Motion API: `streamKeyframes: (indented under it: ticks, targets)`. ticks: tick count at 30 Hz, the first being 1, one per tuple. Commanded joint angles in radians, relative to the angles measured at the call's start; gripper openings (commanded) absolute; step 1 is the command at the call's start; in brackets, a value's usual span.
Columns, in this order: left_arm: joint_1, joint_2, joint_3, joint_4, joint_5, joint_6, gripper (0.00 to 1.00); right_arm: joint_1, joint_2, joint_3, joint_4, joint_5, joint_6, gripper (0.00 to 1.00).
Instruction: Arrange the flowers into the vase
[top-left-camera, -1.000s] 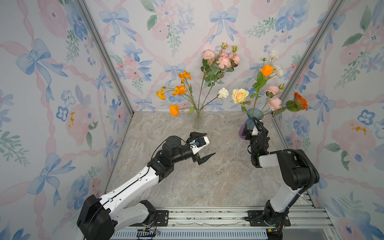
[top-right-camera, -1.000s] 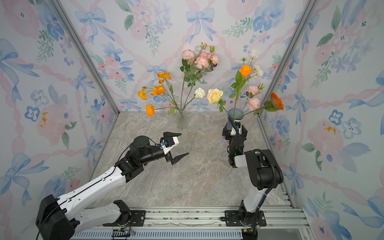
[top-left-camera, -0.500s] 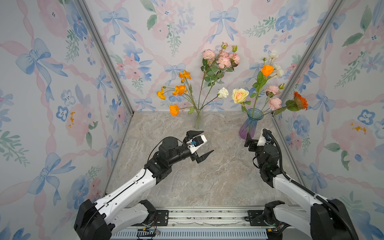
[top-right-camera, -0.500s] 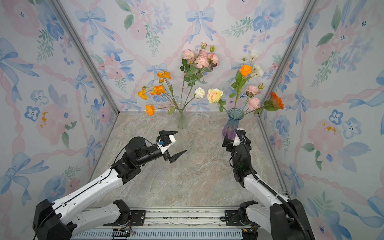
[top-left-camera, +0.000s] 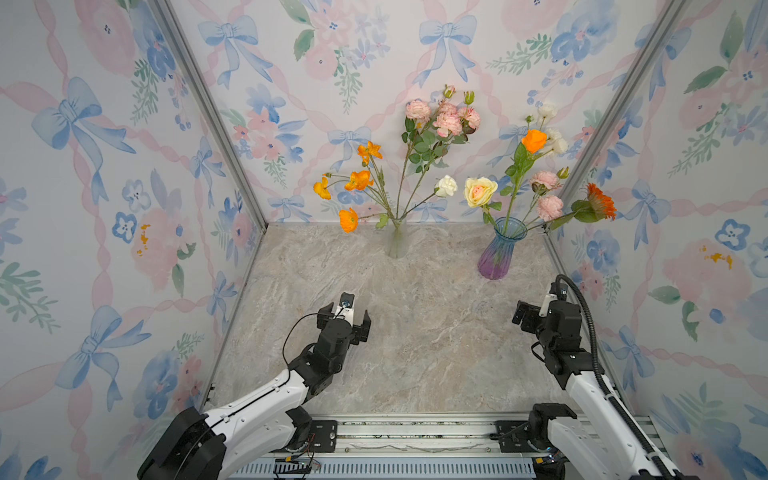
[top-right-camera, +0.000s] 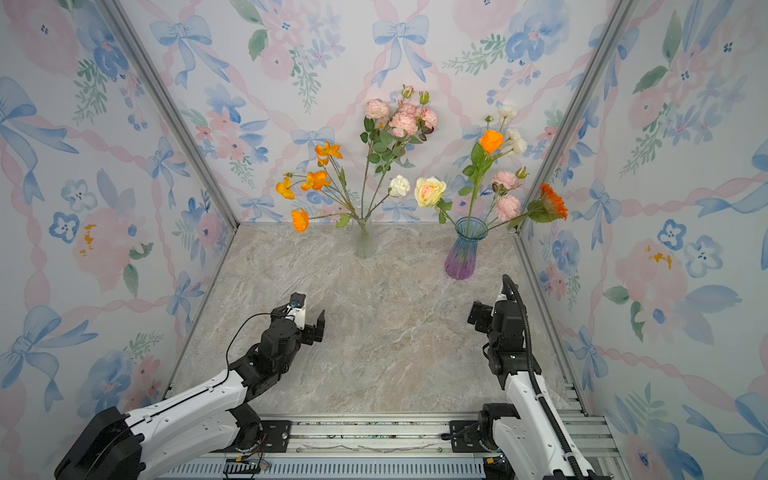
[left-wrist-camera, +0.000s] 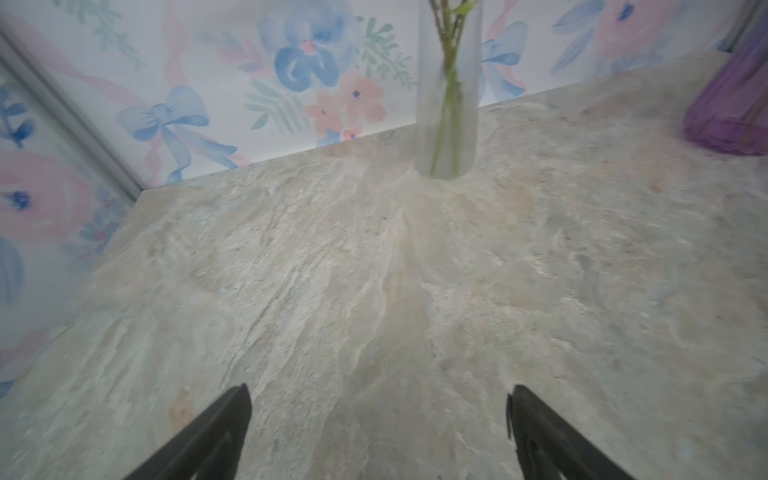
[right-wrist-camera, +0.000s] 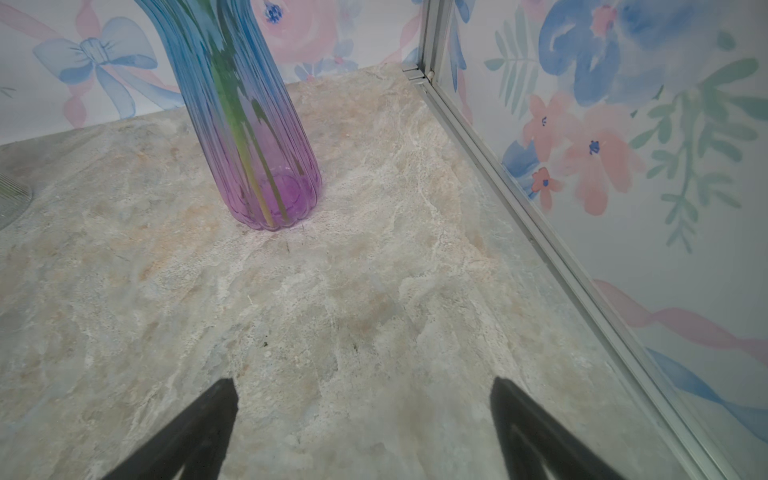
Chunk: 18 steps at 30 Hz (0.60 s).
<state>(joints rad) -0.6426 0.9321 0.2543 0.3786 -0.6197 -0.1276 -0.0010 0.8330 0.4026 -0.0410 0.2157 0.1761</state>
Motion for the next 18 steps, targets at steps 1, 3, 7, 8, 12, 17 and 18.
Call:
streamKeyframes:
  ticks: [1, 3, 7, 8, 12, 17, 18]
  targets:
    - [0.05, -0.006, -0.005, 0.127, -0.249, -0.068, 0.98, -0.008, 0.072, -0.056, 0.14, -0.008, 0.02, 0.97]
    - [0.097, 0.036, 0.004, 0.174, -0.249, -0.047, 0.98, -0.007, 0.136, -0.089, 0.253, -0.012, 0.001, 0.97]
    - [0.256, 0.184, 0.046, 0.254, -0.159, -0.038, 0.98, 0.0, 0.222, -0.084, 0.374, -0.019, -0.059, 0.97]
    - [0.294, 0.231, 0.028, 0.333, -0.126, -0.029, 0.98, 0.001, 0.23, -0.096, 0.429, -0.015, -0.076, 0.97]
    - [0.394, 0.433, 0.002, 0.624, 0.128, 0.091, 0.98, -0.007, 0.311, -0.197, 0.818, -0.046, -0.14, 0.97]
    - [0.465, 0.586, -0.09, 0.997, 0.271, 0.103, 0.98, -0.023, 0.482, -0.157, 0.984, -0.177, -0.126, 0.97]
    - [0.5, 0.622, -0.112, 1.07, 0.332, 0.087, 0.98, -0.024, 0.531, -0.142, 1.008, -0.208, -0.131, 0.97]
